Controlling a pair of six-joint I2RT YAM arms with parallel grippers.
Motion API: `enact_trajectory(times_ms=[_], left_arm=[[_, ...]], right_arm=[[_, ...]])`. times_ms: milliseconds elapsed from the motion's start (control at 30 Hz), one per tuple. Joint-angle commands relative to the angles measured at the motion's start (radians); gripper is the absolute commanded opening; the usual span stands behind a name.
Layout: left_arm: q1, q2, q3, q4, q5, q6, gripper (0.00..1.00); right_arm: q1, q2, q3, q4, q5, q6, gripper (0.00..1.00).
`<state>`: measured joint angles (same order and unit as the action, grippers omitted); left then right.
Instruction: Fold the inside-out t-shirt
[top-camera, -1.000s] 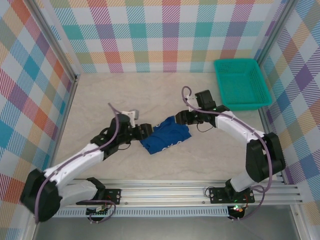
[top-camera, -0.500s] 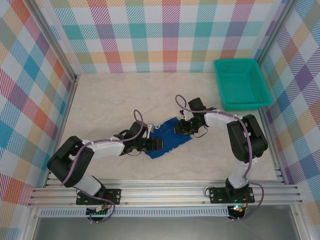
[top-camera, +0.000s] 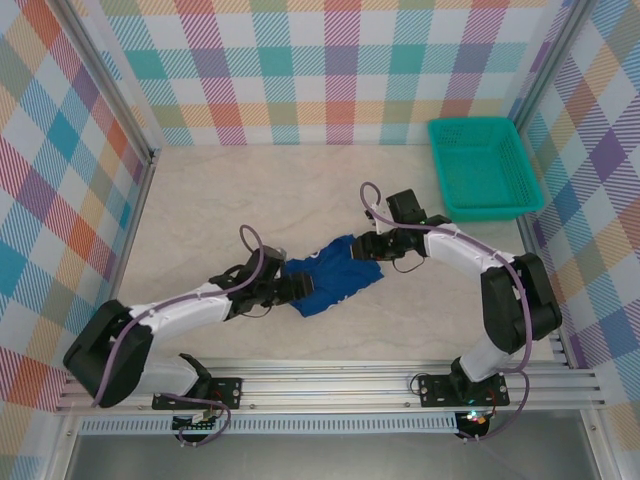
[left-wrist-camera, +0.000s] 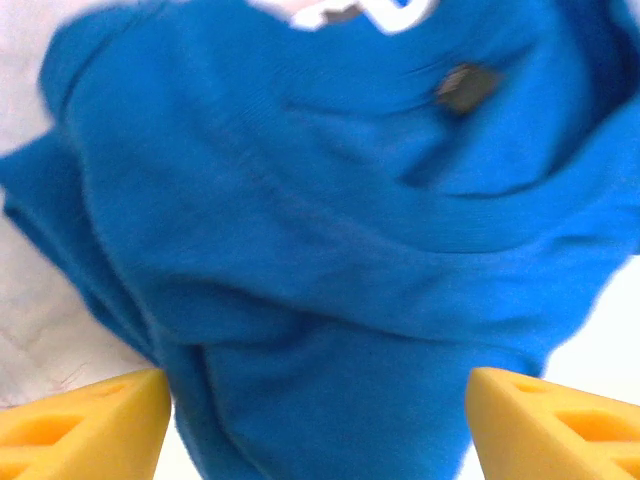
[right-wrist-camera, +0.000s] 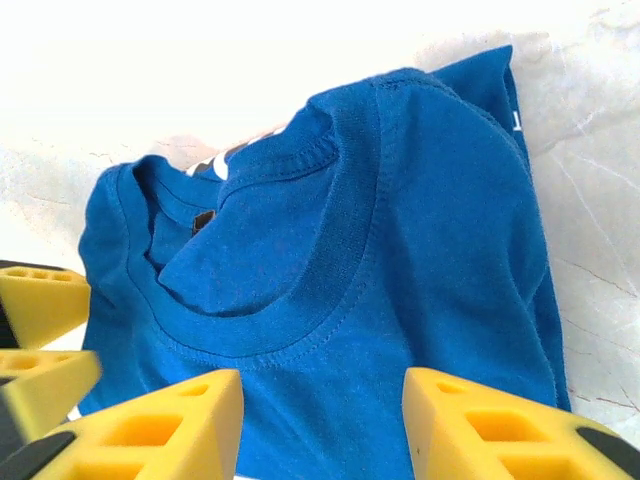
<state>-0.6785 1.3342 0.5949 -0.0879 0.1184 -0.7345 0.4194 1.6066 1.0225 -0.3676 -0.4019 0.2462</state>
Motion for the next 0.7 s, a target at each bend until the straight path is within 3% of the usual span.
enact_trajectory(times_ms=[0, 100, 167, 367, 533, 667], left_arm=[[0.002, 0.039, 0.0, 0.018, 0.013, -0.086, 0.78], [0.001, 0.091, 0.011, 0.115, 0.043, -0.078, 0.77], [0.002, 0.138, 0.043, 0.138, 0.043, -0.059, 0.7], [0.065, 0.27, 0.12, 0.158, -0.008, 0.007, 0.34], [0.236, 0.366, 0.289, 0.038, -0.008, 0.223, 0.07], [0.397, 0.479, 0.535, -0.248, -0.028, 0.476, 0.03]], right_arm=[[-0.002, 0.003, -0.019, 0.009, -0.014, -0.01, 0.46], [-0.002, -0.009, -0.026, 0.012, -0.007, -0.01, 0.46], [-0.002, -0.011, -0.025, 0.008, -0.005, -0.01, 0.46], [-0.001, -0.033, -0.02, -0.007, 0.022, -0.018, 0.46], [-0.002, -0.062, 0.018, -0.026, 0.052, -0.024, 0.46], [-0.002, -0.094, 0.038, -0.028, 0.061, -0.023, 0.46]])
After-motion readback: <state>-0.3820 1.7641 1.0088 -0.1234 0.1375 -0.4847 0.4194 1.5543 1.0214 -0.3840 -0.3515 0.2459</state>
